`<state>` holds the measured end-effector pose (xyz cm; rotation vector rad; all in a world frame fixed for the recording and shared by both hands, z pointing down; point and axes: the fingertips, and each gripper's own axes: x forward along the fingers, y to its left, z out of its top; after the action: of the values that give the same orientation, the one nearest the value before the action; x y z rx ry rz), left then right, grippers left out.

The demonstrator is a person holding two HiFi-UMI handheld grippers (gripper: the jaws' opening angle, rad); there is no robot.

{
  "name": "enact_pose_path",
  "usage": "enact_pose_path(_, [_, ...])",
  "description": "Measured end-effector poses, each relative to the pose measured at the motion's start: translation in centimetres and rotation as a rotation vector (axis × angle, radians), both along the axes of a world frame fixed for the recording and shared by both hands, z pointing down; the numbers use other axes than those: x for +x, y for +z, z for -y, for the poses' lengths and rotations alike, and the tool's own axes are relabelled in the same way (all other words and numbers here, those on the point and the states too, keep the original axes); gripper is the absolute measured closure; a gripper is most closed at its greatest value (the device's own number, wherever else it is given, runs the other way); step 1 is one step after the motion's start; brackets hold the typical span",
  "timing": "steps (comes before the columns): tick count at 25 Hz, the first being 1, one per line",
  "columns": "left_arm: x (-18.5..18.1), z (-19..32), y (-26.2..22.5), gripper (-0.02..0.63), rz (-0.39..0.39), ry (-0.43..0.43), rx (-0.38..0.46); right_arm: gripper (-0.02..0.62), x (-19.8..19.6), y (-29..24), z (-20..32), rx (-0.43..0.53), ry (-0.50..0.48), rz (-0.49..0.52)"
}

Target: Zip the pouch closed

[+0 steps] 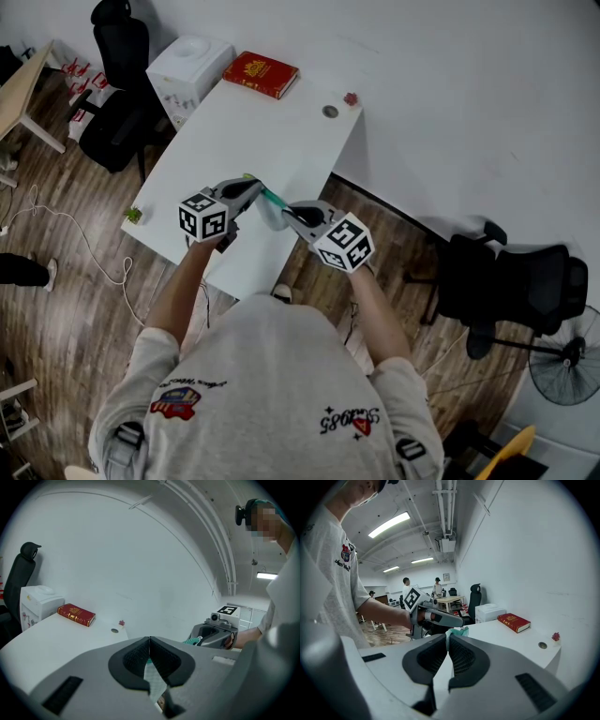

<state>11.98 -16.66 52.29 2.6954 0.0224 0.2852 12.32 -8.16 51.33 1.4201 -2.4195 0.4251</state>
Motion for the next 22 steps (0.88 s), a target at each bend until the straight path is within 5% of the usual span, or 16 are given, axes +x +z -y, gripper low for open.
enact_pose_path(22, [-0.6,1.9,0.8,0.600,0.010,-0.063,0.013,0.580,-0.3,0.0,0.5,-0.001,-0.004,0.005])
